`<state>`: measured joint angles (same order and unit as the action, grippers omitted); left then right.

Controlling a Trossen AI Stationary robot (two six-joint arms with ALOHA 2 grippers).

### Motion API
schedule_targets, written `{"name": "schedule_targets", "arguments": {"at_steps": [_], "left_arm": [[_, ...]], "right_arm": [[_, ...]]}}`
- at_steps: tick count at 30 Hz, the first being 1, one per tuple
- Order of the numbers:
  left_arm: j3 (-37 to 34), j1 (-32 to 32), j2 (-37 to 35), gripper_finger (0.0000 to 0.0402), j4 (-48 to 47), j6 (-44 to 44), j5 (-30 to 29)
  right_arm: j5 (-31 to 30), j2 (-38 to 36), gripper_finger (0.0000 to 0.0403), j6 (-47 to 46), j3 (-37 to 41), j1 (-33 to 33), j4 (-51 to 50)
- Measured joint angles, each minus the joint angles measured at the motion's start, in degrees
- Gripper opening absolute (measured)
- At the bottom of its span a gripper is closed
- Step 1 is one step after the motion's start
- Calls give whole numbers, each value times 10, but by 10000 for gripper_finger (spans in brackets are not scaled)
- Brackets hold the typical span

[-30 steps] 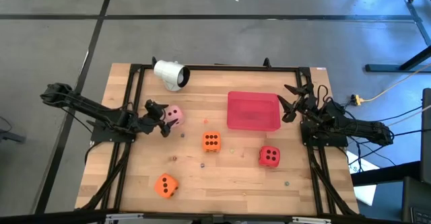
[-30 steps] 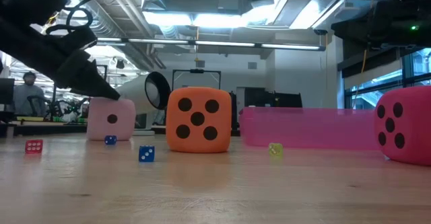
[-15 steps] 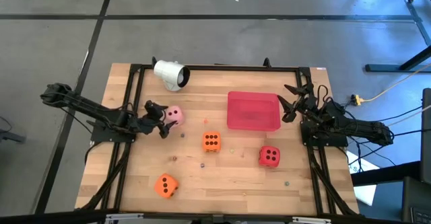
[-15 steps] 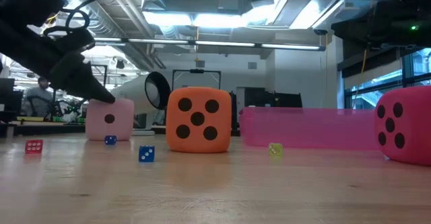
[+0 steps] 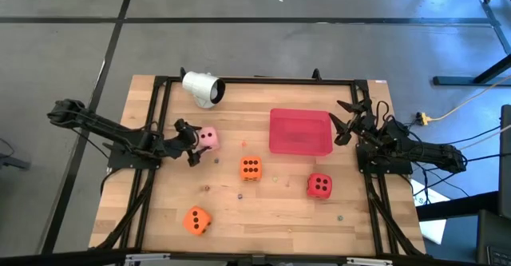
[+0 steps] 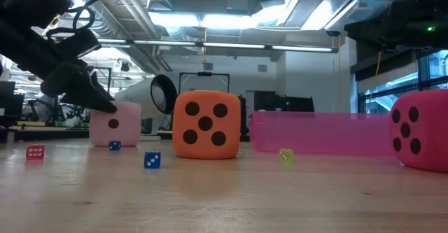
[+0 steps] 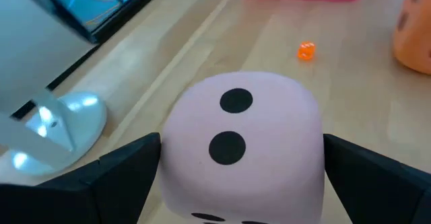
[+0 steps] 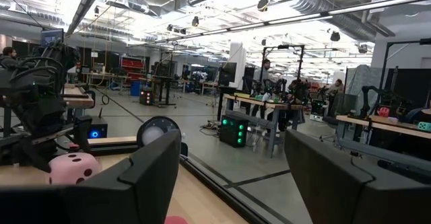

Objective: Pick & Place Dice
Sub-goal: Put the big pink dice into the red bin

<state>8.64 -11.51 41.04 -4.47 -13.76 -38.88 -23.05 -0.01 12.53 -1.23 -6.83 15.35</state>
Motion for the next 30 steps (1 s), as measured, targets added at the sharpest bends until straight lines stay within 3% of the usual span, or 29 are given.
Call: {"name": "schedule_targets", "arguments": {"at_steps": [8, 13, 19, 25, 30], "left_arm": [[0, 0, 0, 398, -5, -15, -34], [0, 0, 0, 398, -5, 24, 6], [0, 0, 0, 398, -5, 14, -2], [0, 0, 0, 398, -16, -28, -11], [0, 0, -1, 398, -47, -89, 25]], "right_arm": [[0, 0, 268, 0, 0, 0, 0], [0, 0, 268, 0, 0, 0, 0], [0, 0, 268, 0, 0, 0, 0], [0, 0, 268, 0, 0, 0, 0], [0, 0, 268, 0, 0, 0, 0]]}}
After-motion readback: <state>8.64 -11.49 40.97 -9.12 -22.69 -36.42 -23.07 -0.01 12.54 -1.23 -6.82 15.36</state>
